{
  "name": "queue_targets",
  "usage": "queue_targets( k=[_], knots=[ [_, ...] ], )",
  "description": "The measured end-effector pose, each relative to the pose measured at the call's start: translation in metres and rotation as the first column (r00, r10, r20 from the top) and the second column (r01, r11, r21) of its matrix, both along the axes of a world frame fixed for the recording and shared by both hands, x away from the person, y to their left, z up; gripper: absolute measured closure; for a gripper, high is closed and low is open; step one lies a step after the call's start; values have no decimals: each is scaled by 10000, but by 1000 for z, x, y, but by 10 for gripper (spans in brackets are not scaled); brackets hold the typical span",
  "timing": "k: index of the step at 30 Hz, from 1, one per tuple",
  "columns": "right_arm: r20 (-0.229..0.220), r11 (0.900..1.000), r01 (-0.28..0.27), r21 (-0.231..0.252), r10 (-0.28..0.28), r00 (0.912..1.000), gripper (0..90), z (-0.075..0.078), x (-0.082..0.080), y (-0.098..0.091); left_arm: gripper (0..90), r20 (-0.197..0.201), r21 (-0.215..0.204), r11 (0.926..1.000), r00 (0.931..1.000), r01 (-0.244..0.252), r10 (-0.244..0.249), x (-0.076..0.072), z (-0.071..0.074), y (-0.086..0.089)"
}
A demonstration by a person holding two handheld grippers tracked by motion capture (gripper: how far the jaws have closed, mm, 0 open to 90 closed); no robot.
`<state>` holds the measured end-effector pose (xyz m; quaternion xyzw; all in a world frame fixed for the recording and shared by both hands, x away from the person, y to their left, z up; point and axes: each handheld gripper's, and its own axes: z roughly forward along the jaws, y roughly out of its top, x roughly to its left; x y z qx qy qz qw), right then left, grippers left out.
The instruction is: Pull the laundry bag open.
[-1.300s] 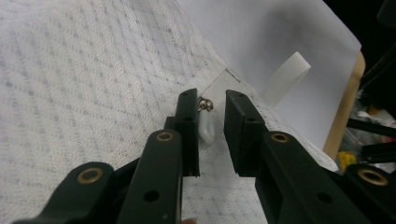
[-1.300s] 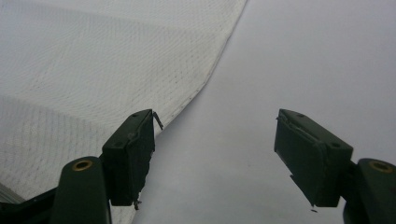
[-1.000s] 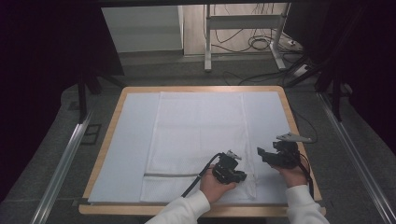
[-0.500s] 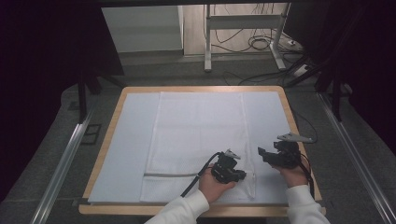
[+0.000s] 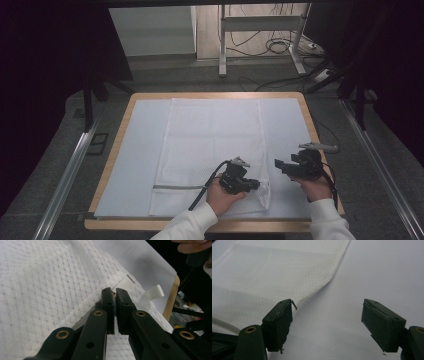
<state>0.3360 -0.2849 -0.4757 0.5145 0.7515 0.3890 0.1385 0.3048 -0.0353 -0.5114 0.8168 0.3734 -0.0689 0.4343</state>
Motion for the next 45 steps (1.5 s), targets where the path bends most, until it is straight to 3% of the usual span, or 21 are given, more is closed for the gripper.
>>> queue_targets(
  k=[7,19,26,38,45],
  knots=[
    [-537,9978,-425,511,452,9975,246,0,-1,5,865,109,-277,9996,9999,-104,107,0,7,12],
    [-679,9956,-622,698,669,9954,247,2,-2,11,865,202,-399,9991,9996,-169,178,0,13,21],
    [-688,9957,-645,662,691,9952,250,3,-3,14,866,224,-377,9992,9996,-139,148,-1,13,20],
    [-946,9927,-672,1001,768,9925,250,2,-2,20,866,241,-344,9994,9997,-89,97,-2,12,17],
    [-1464,9909,-689,1158,857,9855,247,-6,2,32,866,266,-278,9996,9996,-70,78,-3,11,15]
  ],
)
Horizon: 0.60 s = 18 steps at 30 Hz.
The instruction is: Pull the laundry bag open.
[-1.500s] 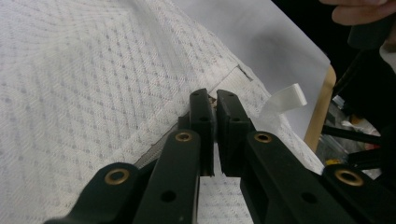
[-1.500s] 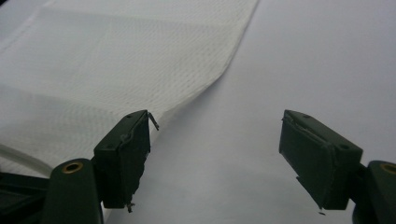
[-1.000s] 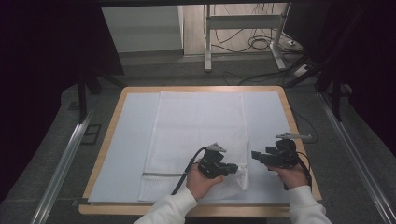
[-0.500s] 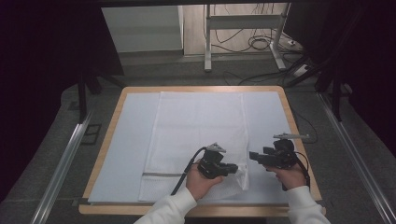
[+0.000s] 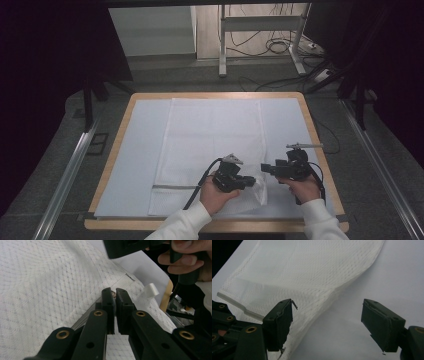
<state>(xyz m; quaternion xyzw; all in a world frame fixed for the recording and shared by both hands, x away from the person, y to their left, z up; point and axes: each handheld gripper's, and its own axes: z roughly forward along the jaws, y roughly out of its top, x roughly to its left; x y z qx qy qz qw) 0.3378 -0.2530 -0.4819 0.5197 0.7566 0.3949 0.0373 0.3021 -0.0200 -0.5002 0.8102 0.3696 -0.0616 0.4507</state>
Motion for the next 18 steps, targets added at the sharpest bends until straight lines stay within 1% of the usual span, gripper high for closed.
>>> queue_targets(
  k=[8,12,15,18],
  knots=[
    [-639,10000,8,90,-2,9980,262,-10,5,13,866,60,51,10000,10000,28,-28,-1,0,-1],
    [-695,9998,-130,128,139,9975,262,-14,6,17,866,63,47,10000,10000,30,-30,-1,0,-1],
    [-705,9998,-107,169,118,9974,262,-15,6,20,866,78,50,10000,10000,17,-18,-1,0,-2],
    [-810,9998,-117,148,129,9966,266,-17,7,23,866,78,44,10000,10000,21,-21,-2,-1,-2]
  ],
)
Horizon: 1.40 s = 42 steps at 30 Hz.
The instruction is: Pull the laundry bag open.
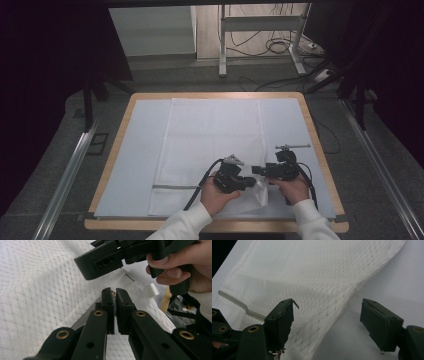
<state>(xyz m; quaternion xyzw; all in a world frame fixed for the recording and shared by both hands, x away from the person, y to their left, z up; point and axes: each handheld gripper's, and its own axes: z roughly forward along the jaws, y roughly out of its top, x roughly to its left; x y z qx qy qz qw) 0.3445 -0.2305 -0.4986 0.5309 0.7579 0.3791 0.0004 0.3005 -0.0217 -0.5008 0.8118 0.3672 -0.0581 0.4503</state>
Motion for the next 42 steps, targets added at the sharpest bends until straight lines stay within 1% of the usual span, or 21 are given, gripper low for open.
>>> queue_targets(
  k=[4,9,12,15,17,19,21,24,27,31,33,37,38,42],
  knots=[
    [-106,9999,-119,-122,117,9999,280,-4,2,4,865,-8,22,10000,10000,33,-33,0,-1,0],
    [-290,9996,-227,-142,222,9993,360,-7,4,6,866,4,25,10000,10000,56,-56,0,-1,-1],
    [-405,9980,-630,-69,627,9972,467,-9,4,8,866,27,71,9999,10000,80,-80,0,-2,-2],
    [-495,9952,-977,14,976,9940,623,-10,4,9,866,64,124,9999,9999,88,-89,-1,-2,-4],
    [-471,9936,-1122,-133,1115,9927,715,-11,4,9,865,57,133,9999,9999,89,-90,-1,-3,-4],
    [-414,9931,-1170,-47,1167,9923,808,-11,4,9,866,53,142,9999,9999,87,-88,-1,-3,-5],
    [-344,9911,-1333,-44,1330,9905,867,-9,4,8,866,34,139,9999,9999,96,-96,0,-4,-5],
    [-306,9901,-1397,-105,1394,9898,875,-10,4,8,866,6,144,9998,10000,99,-99,0,-5,-5],
    [-260,9898,-1424,-58,1422,9895,878,-10,4,8,866,-43,133,9998,9999,140,-140,1,-5,-5],
    [-122,9884,-1518,-27,1517,9883,879,-9,3,7,866,-231,-9,9998,9996,179,-179,3,-8,-2],
    [7,9876,-1572,67,1572,9876,879,-8,2,6,866,-258,-17,9999,9995,156,-157,3,-9,-1],
    [87,9859,-1653,268,1652,9862,879,-9,1,5,866,-290,44,10000,9995,79,-77,5,-11,2],
    [133,9856,-1671,268,1668,9859,879,-9,1,5,866,-301,85,9999,9995,78,-75,5,-12,2],
    [240,9868,-1610,197,1605,9867,880,-8,-1,5,866,-393,25,10000,9992,38,-37,6,-13,4]
  ],
)
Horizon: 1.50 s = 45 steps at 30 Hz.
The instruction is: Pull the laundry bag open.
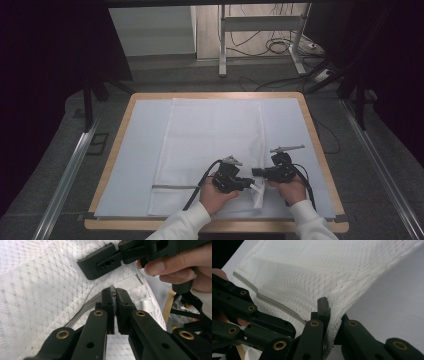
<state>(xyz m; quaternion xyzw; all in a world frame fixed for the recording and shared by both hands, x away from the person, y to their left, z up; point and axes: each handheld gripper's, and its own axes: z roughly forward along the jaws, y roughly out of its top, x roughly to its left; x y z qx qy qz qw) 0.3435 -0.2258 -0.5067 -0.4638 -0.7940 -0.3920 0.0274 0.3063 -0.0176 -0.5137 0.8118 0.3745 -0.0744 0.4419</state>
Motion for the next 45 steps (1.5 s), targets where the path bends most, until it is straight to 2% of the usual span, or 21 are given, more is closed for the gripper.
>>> queue_targets(
  k=[5,19,28,30,31,33,45],
  knots=[
    [-12,10000,16,23,-16,10000,881,0,-1,0,867,-84,63,10000,10000,-15,16,2,-3,1],
    [-77,9999,-111,93,112,9999,883,0,-2,0,867,-388,-95,9999,9992,-108,104,7,-7,6],
    [-87,9998,-174,117,175,9998,884,0,-3,0,867,-493,-55,10000,9988,-6,3,10,-10,8],
    [-80,9998,-175,113,175,9998,884,0,-3,0,868,-374,241,9996,9992,-112,121,11,-11,8],
    [-74,9998,-146,156,147,9999,884,0,-3,-1,868,-440,254,9996,9989,-143,154,12,-13,9],
    [-79,9997,-133,184,135,9999,885,0,-3,-3,868,-720,-1,9998,9972,-179,179,14,-15,13],
    [-74,9997,-88,227,90,9999,884,0,-3,-4,867,-487,246,9994,9984,-261,273,11,-12,21]
  ],
)
